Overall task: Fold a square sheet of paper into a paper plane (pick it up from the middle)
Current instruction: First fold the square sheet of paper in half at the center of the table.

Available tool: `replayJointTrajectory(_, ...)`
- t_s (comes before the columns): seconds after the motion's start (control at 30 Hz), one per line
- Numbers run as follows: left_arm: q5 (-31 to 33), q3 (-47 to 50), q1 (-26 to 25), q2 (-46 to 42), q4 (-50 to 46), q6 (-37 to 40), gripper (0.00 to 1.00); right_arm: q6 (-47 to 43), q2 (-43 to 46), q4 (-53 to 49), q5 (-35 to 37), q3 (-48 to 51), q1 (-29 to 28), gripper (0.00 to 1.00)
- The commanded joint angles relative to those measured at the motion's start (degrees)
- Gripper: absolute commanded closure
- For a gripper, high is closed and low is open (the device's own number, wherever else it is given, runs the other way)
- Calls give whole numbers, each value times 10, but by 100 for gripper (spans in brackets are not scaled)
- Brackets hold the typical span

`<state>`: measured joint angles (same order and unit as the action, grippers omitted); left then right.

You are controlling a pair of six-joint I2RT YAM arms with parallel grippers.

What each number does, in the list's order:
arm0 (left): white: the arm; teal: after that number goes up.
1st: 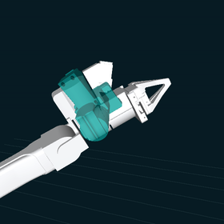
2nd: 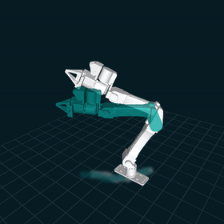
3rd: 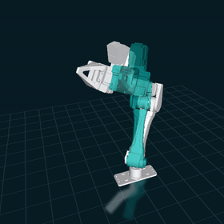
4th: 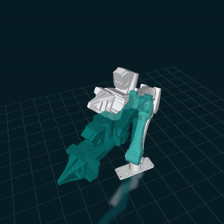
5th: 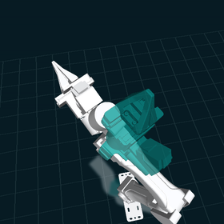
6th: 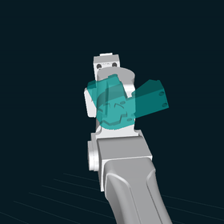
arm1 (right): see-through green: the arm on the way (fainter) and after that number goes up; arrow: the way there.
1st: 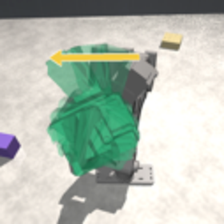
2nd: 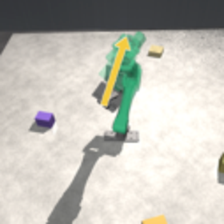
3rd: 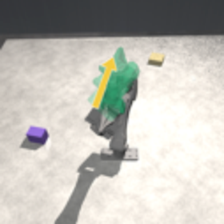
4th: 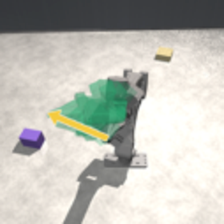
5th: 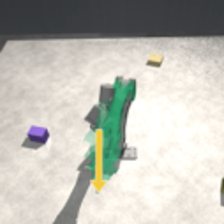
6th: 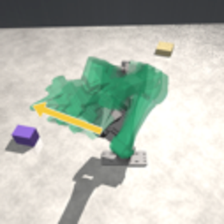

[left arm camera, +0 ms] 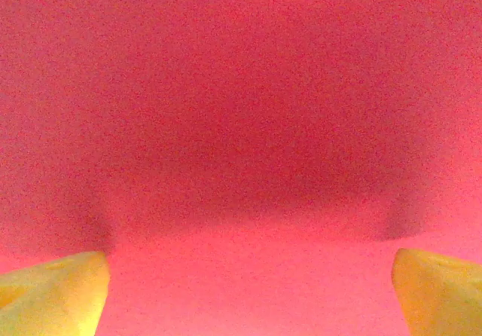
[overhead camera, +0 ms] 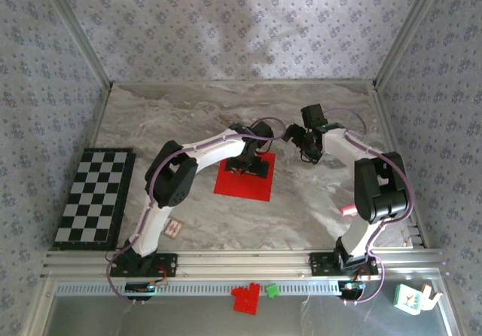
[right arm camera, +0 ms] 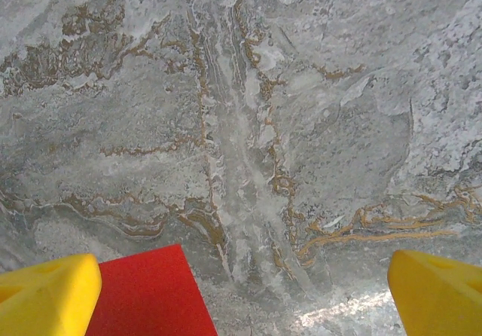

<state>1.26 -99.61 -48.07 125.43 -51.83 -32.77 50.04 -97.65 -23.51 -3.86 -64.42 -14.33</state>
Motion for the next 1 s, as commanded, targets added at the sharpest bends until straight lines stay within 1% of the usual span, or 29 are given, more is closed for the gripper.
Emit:
replayJointTrajectory(0.0, 21, -24, -4, 18, -34, 5, 5, -10, 11, -3, -2, 1, 4, 0)
replayJointTrajectory(0.27, 26, -13, -4, 37, -29, 0, 6, -7, 11, -6, -1, 2, 5, 0)
replayJointTrajectory(0.5, 23, 8, -3, 41, -14, -4, 9, -7, 12, -8, 1, 4, 5, 0)
replayJointTrajectory(0.83, 22, 29, 0, 24, 2, -8, 11, -4, 15, -8, 3, 4, 5, 0)
replayJointTrajectory(0.97, 23, 36, 2, 13, 8, -9, 13, -4, 17, -9, 2, 4, 5, 0)
